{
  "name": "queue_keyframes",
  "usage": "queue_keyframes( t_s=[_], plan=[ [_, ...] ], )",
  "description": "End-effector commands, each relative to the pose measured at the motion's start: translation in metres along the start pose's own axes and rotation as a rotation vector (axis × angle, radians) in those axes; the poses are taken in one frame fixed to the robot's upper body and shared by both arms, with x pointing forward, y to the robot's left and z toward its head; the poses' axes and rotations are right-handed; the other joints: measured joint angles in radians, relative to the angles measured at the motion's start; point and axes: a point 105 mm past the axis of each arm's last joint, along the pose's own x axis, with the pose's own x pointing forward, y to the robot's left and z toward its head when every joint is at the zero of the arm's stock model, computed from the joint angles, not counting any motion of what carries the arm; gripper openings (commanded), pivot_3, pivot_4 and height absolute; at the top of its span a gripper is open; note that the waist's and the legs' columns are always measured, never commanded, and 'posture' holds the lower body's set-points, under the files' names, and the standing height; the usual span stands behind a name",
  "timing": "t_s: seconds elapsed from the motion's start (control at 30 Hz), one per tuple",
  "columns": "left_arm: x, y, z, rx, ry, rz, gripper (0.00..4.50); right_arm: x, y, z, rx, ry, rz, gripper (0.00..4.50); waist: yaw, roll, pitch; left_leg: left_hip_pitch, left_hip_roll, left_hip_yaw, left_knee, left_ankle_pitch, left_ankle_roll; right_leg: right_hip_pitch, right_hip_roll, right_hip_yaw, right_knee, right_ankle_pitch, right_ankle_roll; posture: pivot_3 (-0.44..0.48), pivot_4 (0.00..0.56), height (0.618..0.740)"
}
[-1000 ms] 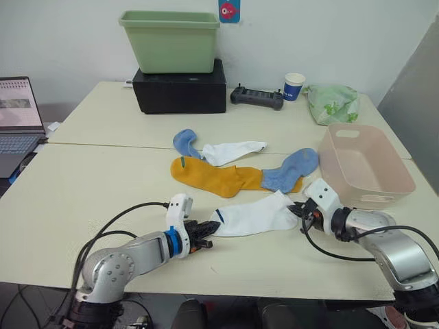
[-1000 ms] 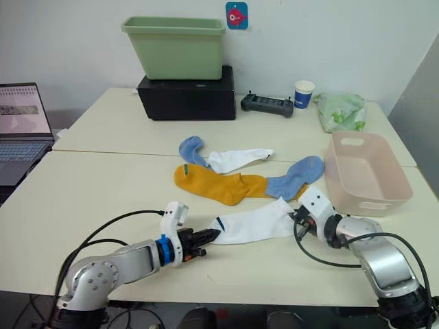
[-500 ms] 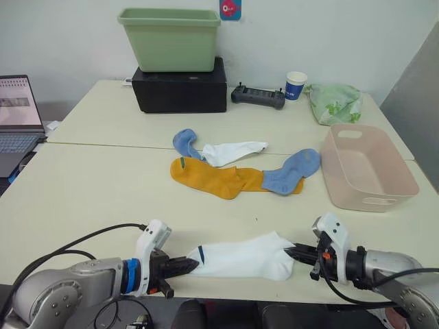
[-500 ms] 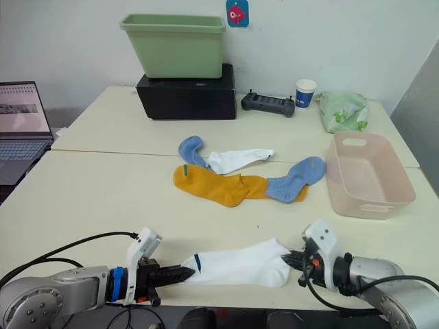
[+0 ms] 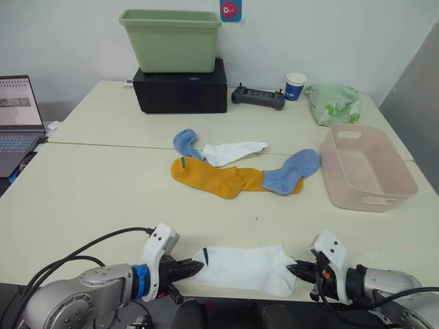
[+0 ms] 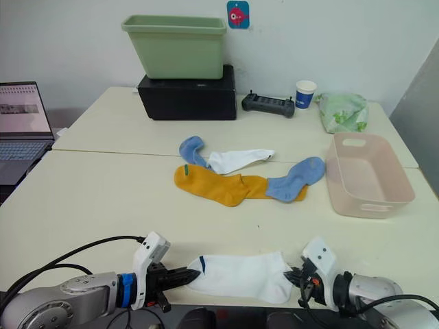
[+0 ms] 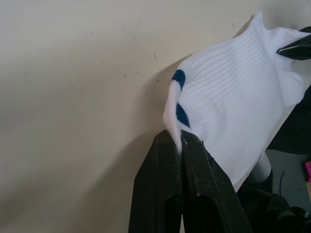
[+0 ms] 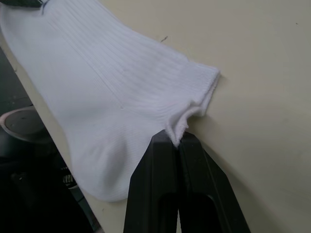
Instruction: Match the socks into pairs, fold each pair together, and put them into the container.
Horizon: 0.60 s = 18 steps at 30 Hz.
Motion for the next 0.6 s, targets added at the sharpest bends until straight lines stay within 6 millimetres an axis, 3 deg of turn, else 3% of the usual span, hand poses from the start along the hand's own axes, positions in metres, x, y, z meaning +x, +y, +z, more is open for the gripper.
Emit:
queue_keyframes(
  t_s=[0.03,0.07,0.13,0.23,0.53,0.6],
  plan=[
    [-0.002,0.0,0.002,0.025,-0.003,0.029,0.0,0.0,-0.002,0.005,-0.035,-0.017,-0.02,0.02,0.0,0.0,0.0,0.0,0.0,0.0,0.0,0.0,0.0,0.0,0.0,0.0,0.0,0.0,0.0,0.0,0.15,0.719],
    [-0.002,0.001,0.002,0.026,-0.003,0.038,0.0,0.0,-0.003,0.004,-0.038,-0.014,-0.02,0.02,0.0,0.0,0.0,0.0,0.0,0.0,0.0,0.0,0.0,0.0,0.0,0.0,0.0,0.0,0.0,0.0,0.15,0.719],
    [-0.003,0.005,0.001,0.029,-0.004,0.069,0.0,-0.001,-0.01,0.004,-0.04,-0.013,-0.051,0.48,0.0,0.0,0.0,0.0,0.0,0.0,0.0,0.0,0.0,0.0,0.0,0.0,0.0,0.0,0.0,0.0,0.15,0.719],
    [-0.007,0.01,0.002,-0.004,-0.033,0.093,0.66,-0.005,-0.014,0.005,-0.044,-0.013,-0.049,1.39,0.0,0.0,0.0,0.001,0.0,0.0,0.0,0.0,0.0,0.0,0.0,0.0,0.0,0.0,0.0,0.0,0.15,0.719],
    [-0.031,0.024,0.006,-0.005,-0.103,0.191,3.32,-0.018,-0.036,0.028,-0.139,-0.075,-0.067,4.5,-0.005,-0.001,-0.001,0.002,0.0,0.0,0.001,0.0,0.0,0.001,0.001,0.0,0.001,0.0,0.0,0.0,0.15,0.719],
    [-0.036,0.026,0.008,0.005,-0.115,0.205,3.87,-0.02,-0.04,0.035,-0.166,-0.092,-0.062,4.5,-0.007,-0.001,-0.001,0.002,0.0,0.0,0.0,0.0,0.0,0.001,0.001,0.0,0.001,0.0,0.0,0.0,0.15,0.719]
  ],
)
